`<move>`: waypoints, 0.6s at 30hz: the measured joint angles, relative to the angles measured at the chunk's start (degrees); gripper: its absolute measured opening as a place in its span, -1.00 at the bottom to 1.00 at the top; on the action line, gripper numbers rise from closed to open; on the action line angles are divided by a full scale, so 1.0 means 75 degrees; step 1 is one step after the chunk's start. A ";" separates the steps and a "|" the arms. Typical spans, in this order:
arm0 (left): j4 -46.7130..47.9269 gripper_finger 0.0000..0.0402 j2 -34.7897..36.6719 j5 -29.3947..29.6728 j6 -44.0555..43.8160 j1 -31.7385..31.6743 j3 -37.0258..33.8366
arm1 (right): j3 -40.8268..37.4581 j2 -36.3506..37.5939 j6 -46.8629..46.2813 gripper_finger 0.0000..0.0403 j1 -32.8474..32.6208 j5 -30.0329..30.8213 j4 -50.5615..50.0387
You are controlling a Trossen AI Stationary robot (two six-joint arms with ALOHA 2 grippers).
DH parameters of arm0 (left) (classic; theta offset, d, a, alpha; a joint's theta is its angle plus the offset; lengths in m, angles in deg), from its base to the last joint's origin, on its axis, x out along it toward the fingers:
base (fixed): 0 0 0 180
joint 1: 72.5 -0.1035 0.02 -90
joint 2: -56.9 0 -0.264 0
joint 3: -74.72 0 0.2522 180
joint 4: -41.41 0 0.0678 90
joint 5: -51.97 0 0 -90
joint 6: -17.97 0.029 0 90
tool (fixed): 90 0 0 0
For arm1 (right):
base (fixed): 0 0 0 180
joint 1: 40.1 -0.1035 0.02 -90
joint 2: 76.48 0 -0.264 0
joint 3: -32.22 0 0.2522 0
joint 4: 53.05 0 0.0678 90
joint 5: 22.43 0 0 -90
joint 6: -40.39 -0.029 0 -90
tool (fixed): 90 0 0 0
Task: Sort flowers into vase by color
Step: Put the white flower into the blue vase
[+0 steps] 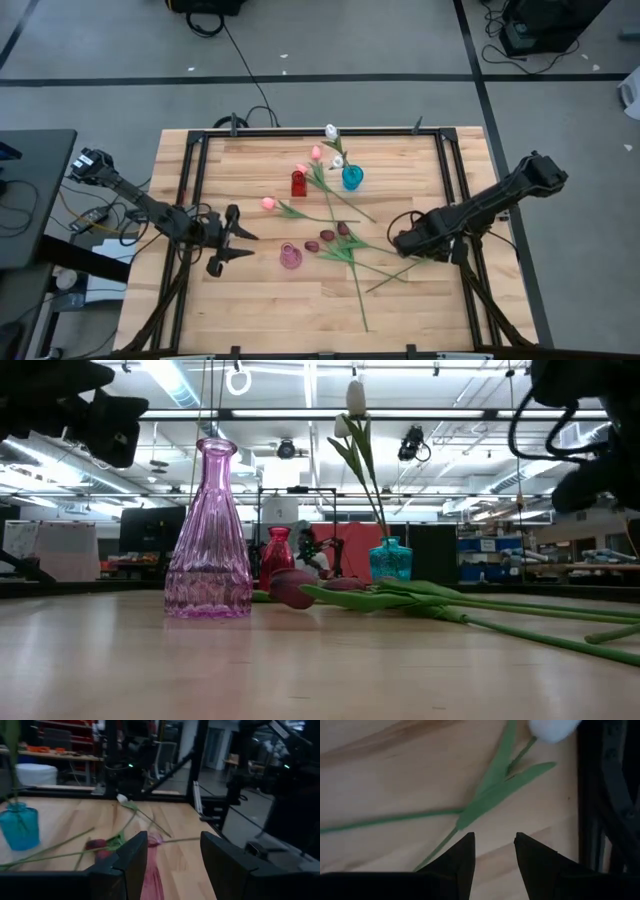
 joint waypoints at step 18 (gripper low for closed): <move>0.1118 -0.06 -0.0003 -0.0070 -0.0232 0.0000 0.0000 | -0.1126 0.0000 -0.0775 -0.25 0.0239 0.0619 0.1185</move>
